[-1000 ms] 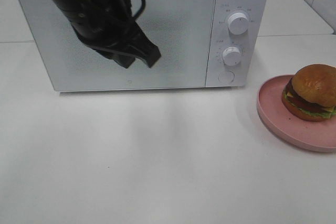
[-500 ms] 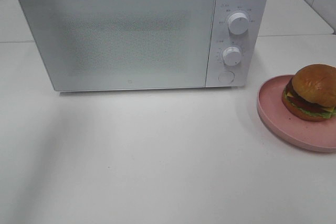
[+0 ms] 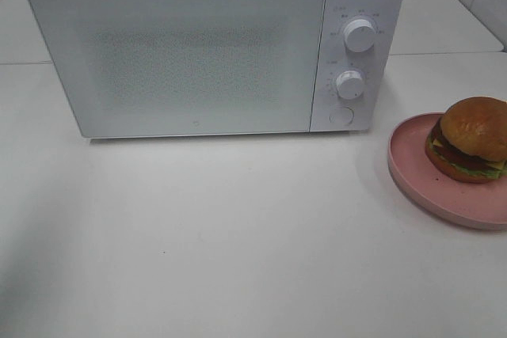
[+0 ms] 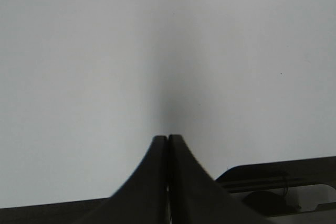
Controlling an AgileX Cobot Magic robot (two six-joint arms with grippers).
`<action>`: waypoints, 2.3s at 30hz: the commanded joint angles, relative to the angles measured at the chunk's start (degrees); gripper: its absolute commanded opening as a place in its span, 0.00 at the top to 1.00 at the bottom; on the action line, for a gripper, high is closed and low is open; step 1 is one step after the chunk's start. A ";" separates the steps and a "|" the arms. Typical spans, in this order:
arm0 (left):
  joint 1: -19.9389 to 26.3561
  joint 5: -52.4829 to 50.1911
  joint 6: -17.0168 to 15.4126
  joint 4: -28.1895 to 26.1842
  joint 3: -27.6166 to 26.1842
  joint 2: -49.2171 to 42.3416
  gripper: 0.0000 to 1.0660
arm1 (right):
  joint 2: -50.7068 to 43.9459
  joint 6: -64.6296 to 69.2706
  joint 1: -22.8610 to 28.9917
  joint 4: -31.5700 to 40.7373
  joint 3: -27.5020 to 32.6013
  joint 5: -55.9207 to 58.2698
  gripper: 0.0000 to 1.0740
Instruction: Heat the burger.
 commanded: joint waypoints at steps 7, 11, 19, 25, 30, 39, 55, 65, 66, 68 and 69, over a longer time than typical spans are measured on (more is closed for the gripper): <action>0.17 -0.74 2.98 -2.23 14.44 -30.25 1.00 | -0.34 0.06 -0.06 -0.06 0.06 -0.80 0.38; 0.17 -2.69 5.27 -2.35 17.70 -37.53 1.00 | -0.34 0.06 -0.06 -0.06 0.06 -0.80 0.38; 0.17 -8.37 8.65 -4.47 21.37 -49.16 1.00 | -0.34 0.06 -0.06 -0.06 0.06 -0.80 0.38; 0.17 -7.85 8.88 -4.47 21.89 -49.39 1.00 | -0.34 0.06 -0.06 0.00 0.06 -0.80 0.38; 0.17 -7.85 8.88 -4.35 21.89 -49.39 1.00 | -0.34 0.06 -0.06 0.00 0.06 -0.80 0.38; 0.17 -7.85 8.88 -4.35 21.89 -49.39 1.00 | -0.34 0.06 -0.17 0.00 0.06 -0.80 0.38; 10.20 -7.85 8.88 -4.13 21.89 -50.65 1.00 | -0.34 0.06 -13.87 0.00 0.06 -0.80 0.38; 10.20 -7.85 8.88 -4.13 21.89 -50.65 1.00 | -2.64 0.06 -14.32 0.00 0.06 -0.80 0.38; 10.20 -7.85 8.88 -4.13 21.89 -50.65 1.00 | -2.64 0.06 -14.32 0.00 0.06 -0.80 0.38; 10.20 -7.85 8.88 -4.13 21.89 -50.65 1.00 | -5.56 0.06 -15.01 0.17 0.06 -0.80 0.38; 10.20 -7.85 8.88 -4.13 21.89 -50.65 1.00 | -6.65 0.06 -15.07 0.17 0.06 -0.80 0.38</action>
